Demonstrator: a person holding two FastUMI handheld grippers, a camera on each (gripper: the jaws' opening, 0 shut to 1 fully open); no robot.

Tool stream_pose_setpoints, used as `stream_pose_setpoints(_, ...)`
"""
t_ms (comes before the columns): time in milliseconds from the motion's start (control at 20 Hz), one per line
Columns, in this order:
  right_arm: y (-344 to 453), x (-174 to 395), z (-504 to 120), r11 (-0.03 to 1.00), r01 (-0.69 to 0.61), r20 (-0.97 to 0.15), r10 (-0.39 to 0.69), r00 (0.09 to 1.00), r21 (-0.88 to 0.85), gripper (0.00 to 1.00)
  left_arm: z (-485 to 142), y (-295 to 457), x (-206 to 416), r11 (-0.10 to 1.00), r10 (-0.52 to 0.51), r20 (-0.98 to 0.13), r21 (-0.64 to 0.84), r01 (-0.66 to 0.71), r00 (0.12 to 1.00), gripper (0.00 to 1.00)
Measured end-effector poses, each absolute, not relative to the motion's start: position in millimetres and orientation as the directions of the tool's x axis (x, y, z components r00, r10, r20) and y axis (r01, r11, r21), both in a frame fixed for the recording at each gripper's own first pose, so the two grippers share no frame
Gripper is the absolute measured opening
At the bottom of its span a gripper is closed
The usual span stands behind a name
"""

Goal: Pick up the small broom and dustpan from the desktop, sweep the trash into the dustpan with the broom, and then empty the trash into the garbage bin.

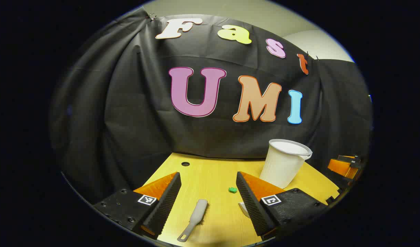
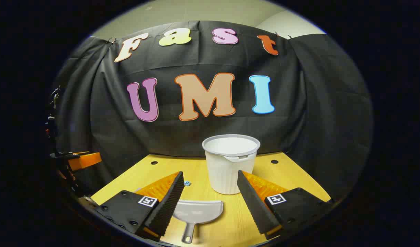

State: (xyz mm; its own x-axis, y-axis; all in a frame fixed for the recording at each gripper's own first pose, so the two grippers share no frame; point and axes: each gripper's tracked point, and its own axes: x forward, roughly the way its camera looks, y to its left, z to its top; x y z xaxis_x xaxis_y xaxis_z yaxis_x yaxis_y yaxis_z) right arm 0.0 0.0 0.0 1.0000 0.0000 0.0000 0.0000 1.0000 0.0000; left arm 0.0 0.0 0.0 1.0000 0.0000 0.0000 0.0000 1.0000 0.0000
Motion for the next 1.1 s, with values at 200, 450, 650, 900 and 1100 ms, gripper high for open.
stream_pose_setpoints(200,-1,6,-1,1.000,-0.007,-0.008,0.007,1.000,0.004,0.95,-3,-6,1,1.000,-0.001,-0.008,0.002,0.001,1.000,0.95)
stream_pose_setpoints(450,-3,12,-8,0.999,-0.032,-0.023,0.032,0.999,-0.017,0.99,-2,-5,5,1.000,0.019,0.005,0.004,-0.019,1.000,0.95)
stream_pose_setpoints(650,-1,18,-13,0.998,-0.062,-0.030,0.061,0.998,-0.026,0.99,-1,-4,10,0.999,0.039,0.019,-0.011,-0.039,0.999,0.95)
stream_pose_setpoints(900,3,24,-25,0.994,-0.106,-0.055,0.104,0.993,-0.035,0.99,-1,0,12,0.997,0.071,0.033,-0.022,-0.070,0.997,0.92)
stream_pose_setpoints(1100,13,25,-30,0.993,-0.115,-0.076,0.112,0.991,-0.031,0.99,-7,8,12,0.997,0.076,0.018,-0.022,-0.076,0.997,0.95)
